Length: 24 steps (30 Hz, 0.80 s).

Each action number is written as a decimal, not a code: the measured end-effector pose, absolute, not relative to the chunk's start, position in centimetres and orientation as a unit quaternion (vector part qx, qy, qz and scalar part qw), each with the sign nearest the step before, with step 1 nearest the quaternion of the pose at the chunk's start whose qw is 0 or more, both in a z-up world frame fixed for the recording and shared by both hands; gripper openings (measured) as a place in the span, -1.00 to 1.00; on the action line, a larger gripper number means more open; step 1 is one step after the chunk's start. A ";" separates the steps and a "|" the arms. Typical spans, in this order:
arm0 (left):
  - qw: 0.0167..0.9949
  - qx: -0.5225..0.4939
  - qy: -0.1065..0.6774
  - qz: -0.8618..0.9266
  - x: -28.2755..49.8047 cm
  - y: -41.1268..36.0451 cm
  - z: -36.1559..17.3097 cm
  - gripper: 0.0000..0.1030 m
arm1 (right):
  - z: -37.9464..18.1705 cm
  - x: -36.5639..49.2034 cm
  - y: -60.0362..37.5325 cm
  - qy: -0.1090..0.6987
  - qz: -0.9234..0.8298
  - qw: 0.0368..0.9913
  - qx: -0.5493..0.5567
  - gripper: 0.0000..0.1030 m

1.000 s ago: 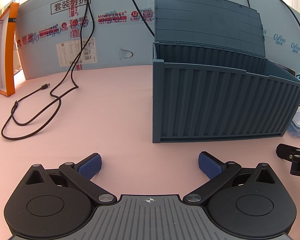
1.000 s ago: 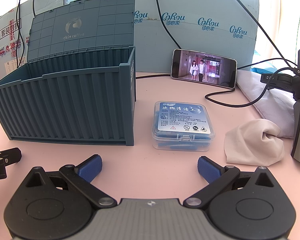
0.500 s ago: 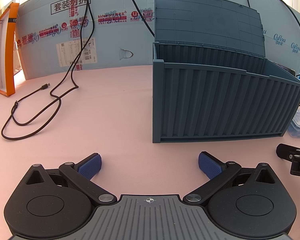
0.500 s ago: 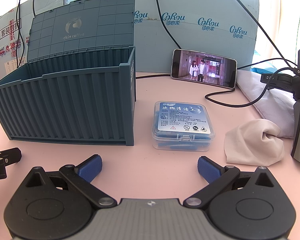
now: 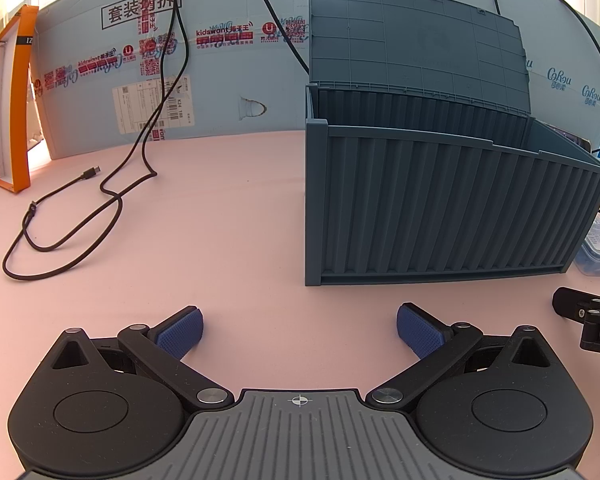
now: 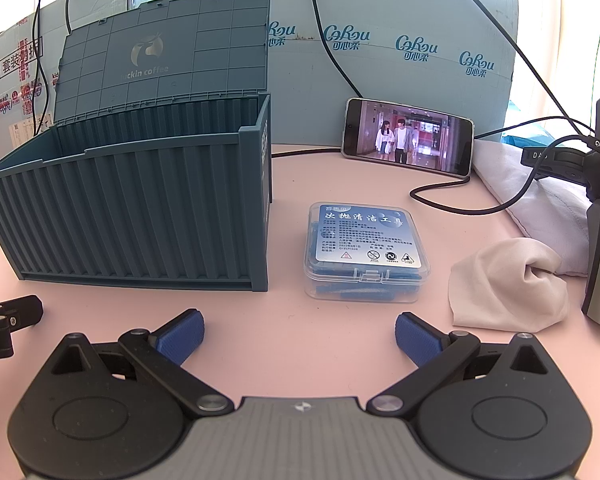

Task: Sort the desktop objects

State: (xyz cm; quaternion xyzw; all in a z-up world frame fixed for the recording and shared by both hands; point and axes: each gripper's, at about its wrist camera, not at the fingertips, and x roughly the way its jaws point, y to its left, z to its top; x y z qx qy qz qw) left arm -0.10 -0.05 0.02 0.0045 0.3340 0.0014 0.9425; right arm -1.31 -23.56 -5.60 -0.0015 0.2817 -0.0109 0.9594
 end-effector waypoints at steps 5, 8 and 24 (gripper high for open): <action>0.943 0.005 0.334 0.001 -0.1 0.0 0.0 1.00 | -5.6 -1.3 -23.6 0.282 -0.011 0.959 -0.002 1.00; 0.943 0.005 0.334 0.001 -0.1 -0.1 0.0 1.00 | -5.6 -1.3 -23.6 0.282 -0.011 0.959 -0.001 1.00; 0.942 0.007 0.335 0.003 -0.1 -0.2 0.0 1.00 | -5.6 -1.1 -23.6 0.284 -0.013 0.959 -0.004 1.00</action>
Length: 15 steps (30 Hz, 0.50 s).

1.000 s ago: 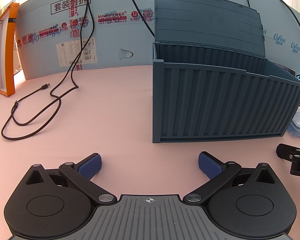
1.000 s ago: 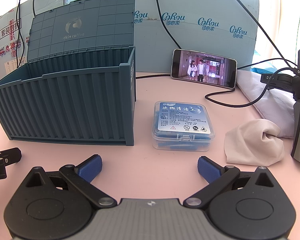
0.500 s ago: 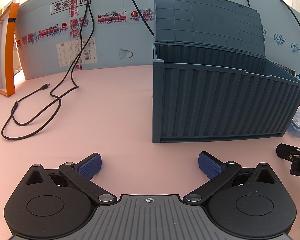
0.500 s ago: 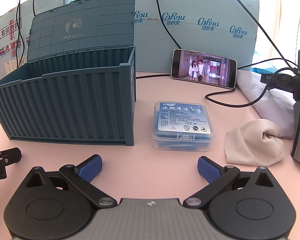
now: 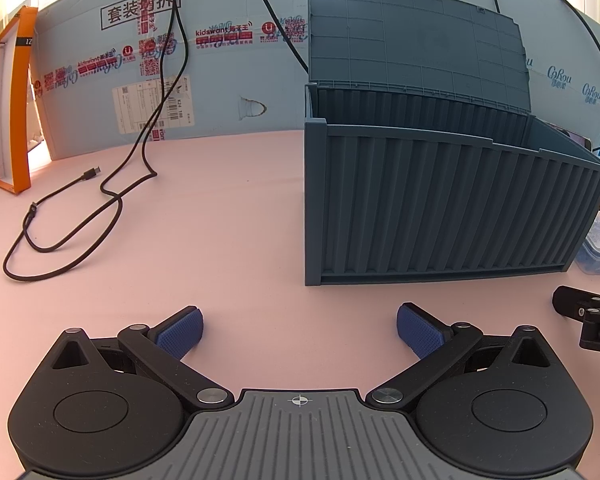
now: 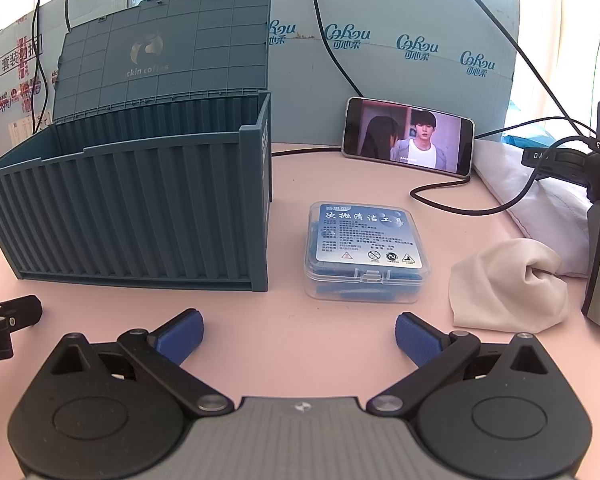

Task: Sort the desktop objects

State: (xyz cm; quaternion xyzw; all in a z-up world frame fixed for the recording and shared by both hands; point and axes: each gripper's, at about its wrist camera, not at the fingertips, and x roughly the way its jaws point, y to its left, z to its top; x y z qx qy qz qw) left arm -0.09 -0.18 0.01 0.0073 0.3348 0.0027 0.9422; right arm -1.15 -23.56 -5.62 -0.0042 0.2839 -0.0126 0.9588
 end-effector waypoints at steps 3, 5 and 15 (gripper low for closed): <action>0.942 0.009 0.335 0.003 -0.1 -0.2 0.0 1.00 | -5.6 -1.1 -23.5 0.284 -0.014 0.959 -0.005 1.00; 0.942 0.010 0.335 0.004 -0.1 -0.3 0.0 1.00 | -5.6 -1.1 -23.5 0.285 -0.014 0.958 -0.005 1.00; 0.942 0.019 0.334 0.007 -0.2 -0.6 -0.1 1.00 | -5.5 -1.0 -23.2 0.287 -0.021 0.958 -0.005 1.00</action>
